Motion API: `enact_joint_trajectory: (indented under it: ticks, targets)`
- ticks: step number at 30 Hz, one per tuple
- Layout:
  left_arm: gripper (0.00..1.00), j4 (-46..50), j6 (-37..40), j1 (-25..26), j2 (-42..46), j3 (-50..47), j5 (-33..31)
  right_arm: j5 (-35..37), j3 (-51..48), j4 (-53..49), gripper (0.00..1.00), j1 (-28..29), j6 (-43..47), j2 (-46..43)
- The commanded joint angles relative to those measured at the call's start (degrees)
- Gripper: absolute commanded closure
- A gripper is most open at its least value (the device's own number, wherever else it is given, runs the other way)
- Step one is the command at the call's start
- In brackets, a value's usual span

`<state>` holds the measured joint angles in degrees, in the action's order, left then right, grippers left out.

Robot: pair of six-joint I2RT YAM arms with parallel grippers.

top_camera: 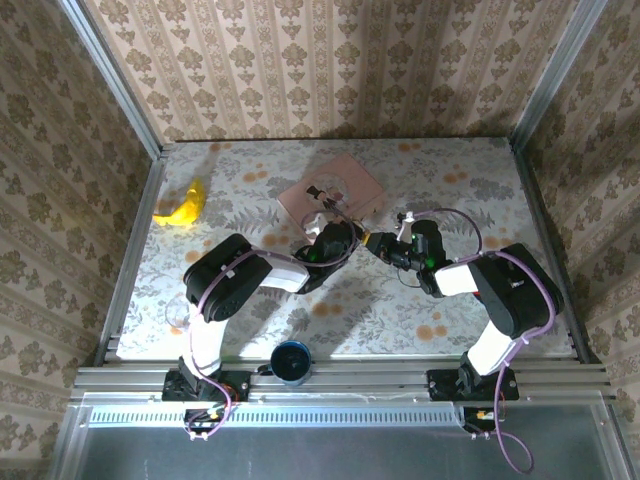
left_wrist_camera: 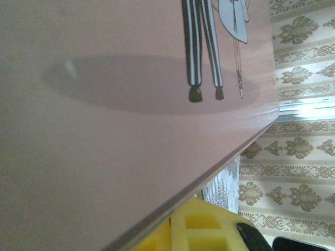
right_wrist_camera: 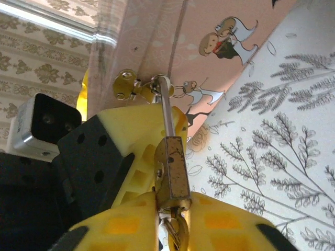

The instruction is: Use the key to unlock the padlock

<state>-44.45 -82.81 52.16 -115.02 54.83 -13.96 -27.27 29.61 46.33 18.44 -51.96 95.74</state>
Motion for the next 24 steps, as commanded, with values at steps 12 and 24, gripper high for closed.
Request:
enact_joint_trajectory:
  ticks: [12,24]
  targets:
    - [1.00,-0.5,-3.7,0.8,3.0,-3.7,4.0,5.8,0.9,-21.4,0.52,0.2,11.2,-14.4]
    - [1.00,11.4,-5.7,0.3,8.3,-3.4,8.9,12.0,4.5,-45.7,0.66,1.9,27.6,-23.8]
